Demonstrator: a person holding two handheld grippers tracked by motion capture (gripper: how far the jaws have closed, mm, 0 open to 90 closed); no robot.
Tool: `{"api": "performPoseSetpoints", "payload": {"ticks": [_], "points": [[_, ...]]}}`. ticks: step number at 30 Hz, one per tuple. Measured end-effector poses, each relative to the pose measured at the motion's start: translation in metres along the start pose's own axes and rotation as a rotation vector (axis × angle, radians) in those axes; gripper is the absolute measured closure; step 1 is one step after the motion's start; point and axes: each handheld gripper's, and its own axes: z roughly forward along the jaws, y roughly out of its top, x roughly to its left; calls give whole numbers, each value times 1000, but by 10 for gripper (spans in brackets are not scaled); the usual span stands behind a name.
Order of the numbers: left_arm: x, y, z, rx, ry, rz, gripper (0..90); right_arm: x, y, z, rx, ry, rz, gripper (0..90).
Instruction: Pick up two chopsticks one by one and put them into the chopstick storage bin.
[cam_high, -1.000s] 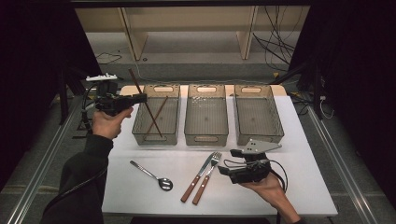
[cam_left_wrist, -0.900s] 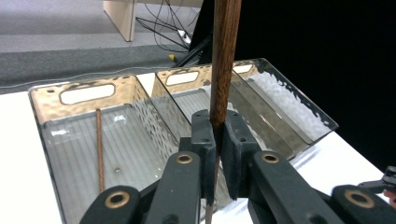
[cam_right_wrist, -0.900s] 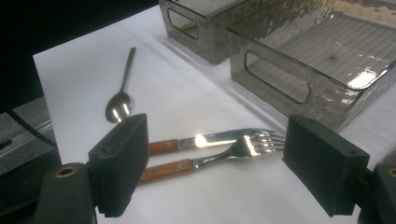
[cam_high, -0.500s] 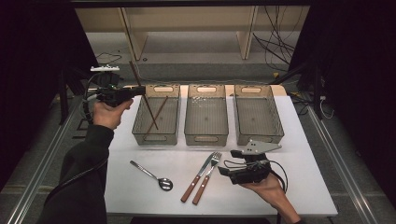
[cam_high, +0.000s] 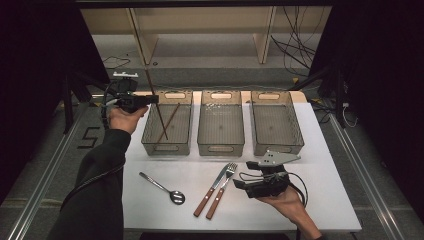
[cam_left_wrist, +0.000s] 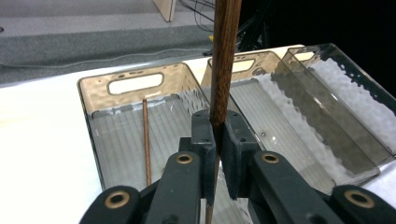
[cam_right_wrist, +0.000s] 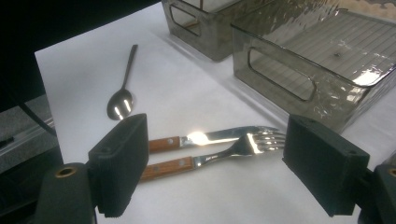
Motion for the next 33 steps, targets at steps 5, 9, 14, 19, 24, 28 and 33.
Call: {"api": "performPoseSetpoints", "payload": {"ticks": [5, 9, 14, 19, 24, 28, 33], "points": [[-1, -5, 13, 20, -8, -11, 841, 0, 0, 0, -2, 0, -2, 230], [-2, -8, 20, 34, -18, -26, 841, 0, 0, 0, -2, 0, 0, 230], [-3, -10, 28, 55, -24, -46, 840, 0, 0, 0, -1, 0, -2, 231], [-7, -11, 35, 66, -31, -52, 839, 0, -1, 1, -1, 3, 1, 231], [-7, -12, 41, 73, -36, -71, 838, 0, 0, 0, -3, 2, 0, 231], [-5, -14, 45, 81, -37, -92, 838, -1, -1, 0, -2, 1, -1, 231], [-2, -18, 49, 87, -43, -113, 838, -1, -1, 0, -1, 4, 0, 231]]}}
